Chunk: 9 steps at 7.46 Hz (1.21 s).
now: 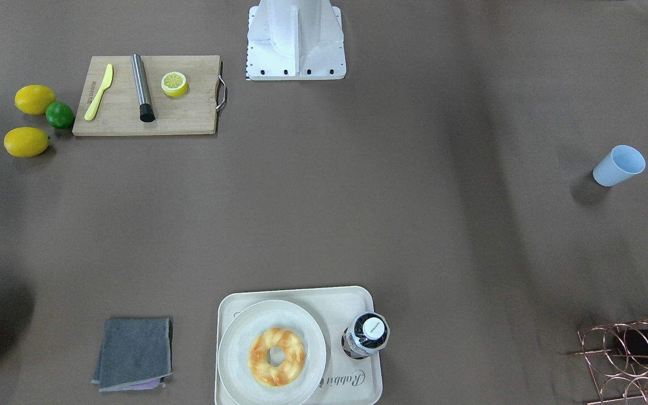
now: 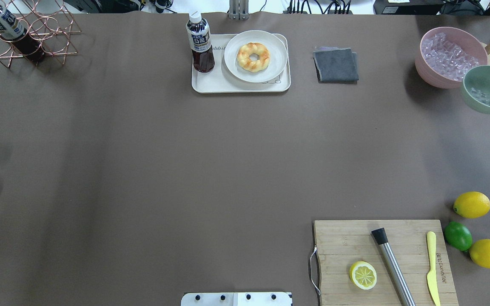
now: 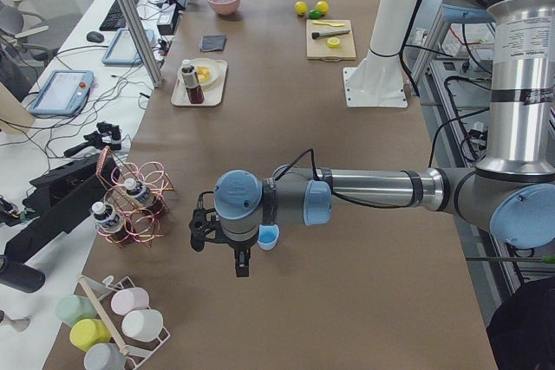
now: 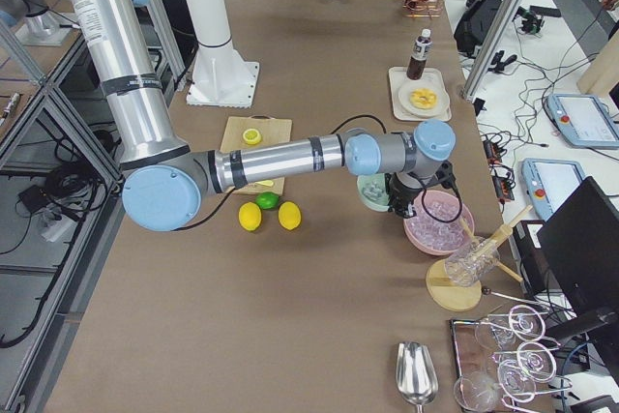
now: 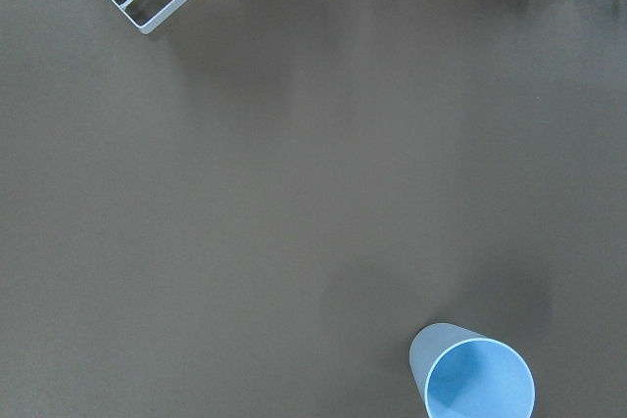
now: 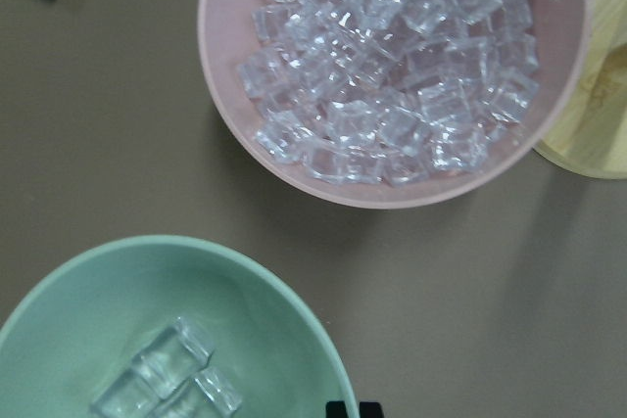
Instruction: Pour ice into bowl
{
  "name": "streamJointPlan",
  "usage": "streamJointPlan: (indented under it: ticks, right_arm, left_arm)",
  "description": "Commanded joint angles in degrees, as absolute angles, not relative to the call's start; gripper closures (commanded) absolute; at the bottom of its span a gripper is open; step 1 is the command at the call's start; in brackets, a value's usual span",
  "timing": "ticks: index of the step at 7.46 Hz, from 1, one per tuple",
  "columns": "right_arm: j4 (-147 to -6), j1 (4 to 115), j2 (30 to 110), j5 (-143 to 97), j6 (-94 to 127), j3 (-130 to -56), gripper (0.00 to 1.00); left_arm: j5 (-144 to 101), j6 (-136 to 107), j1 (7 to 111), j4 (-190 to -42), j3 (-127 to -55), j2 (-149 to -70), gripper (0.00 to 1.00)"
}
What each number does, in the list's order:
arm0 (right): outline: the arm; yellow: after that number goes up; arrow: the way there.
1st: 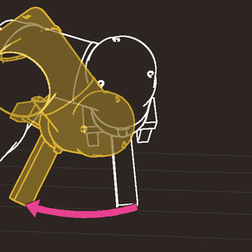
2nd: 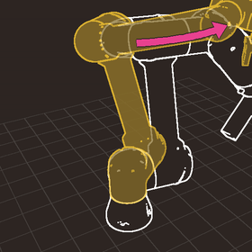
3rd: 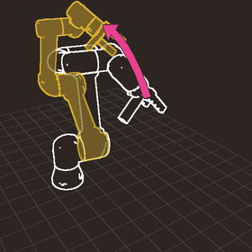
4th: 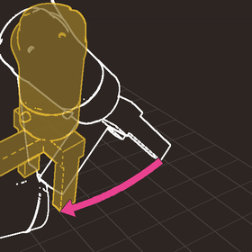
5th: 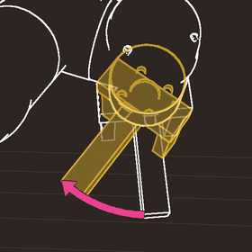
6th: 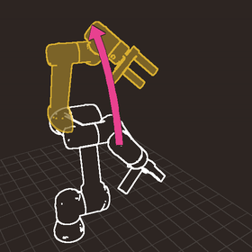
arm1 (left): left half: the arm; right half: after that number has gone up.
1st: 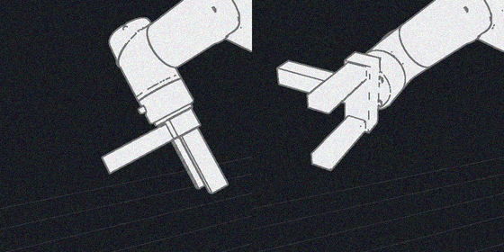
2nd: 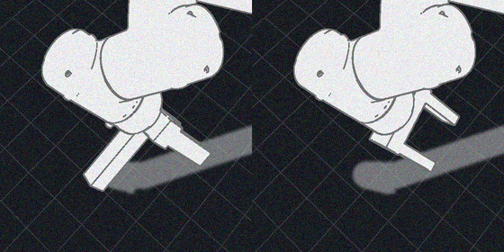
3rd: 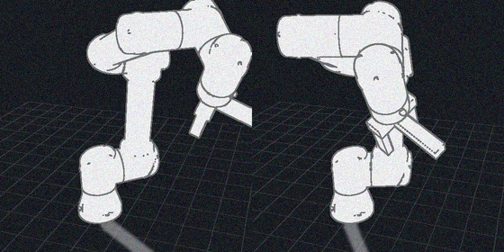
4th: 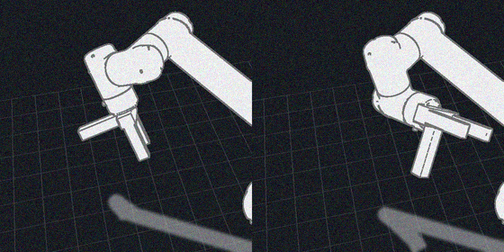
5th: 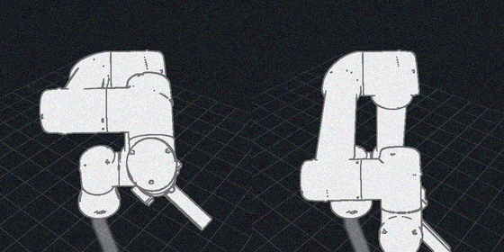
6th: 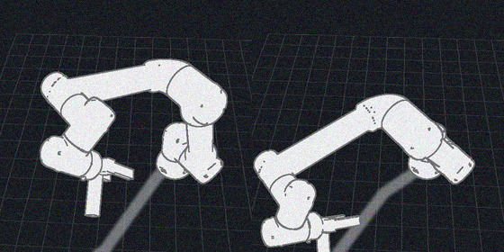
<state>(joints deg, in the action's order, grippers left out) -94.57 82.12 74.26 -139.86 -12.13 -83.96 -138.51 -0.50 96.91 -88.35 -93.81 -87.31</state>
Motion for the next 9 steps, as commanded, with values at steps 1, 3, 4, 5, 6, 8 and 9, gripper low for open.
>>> streamJointPlan:
  ticks: [1,3,4,5,6,8,9]
  right_arm:
    - [-83.72,84.73,79.34,-140.89,-13.89,-78.94,1.00]
    - [-78.77,84.64,80.24,-140.89,-13.62,-75.34,1.00]
    - [-76.84,84.64,80.42,-140.89,-12.06,-74.28,1.00]
    - [-74.64,84.55,80.85,-140.80,-10.30,-73.40,1.00]
    - [-71.66,84.38,81.64,-140.80,-7.06,-73.04,1.00]
    - [-68.39,83.85,84.54,-140.80,-1.33,-74.53,1.00]
    - [-68.03,83.76,85.42,-140.80,-1.06,-74.10,1.00]
  left_arm:
    - [-138.34,-0.18,96.77,-88.86,-93.08,-86.48,0.03]
    - [-138.43,-0.18,96.68,-88.86,-92.81,-86.57,0.03]
    - [-138.43,-0.18,96.77,-88.77,-92.99,-86.49,0.03]
    - [-138.43,-0.18,96.77,-88.77,-92.90,-86.48,0.03]
    - [-138.43,-0.18,96.77,-88.77,-92.90,-86.48,0.03]
    - [-138.43,-0.26,96.77,-88.68,-92.99,-86.48,0.03]
    - [-138.43,-0.26,96.77,-88.68,-92.99,-86.48,0.03]
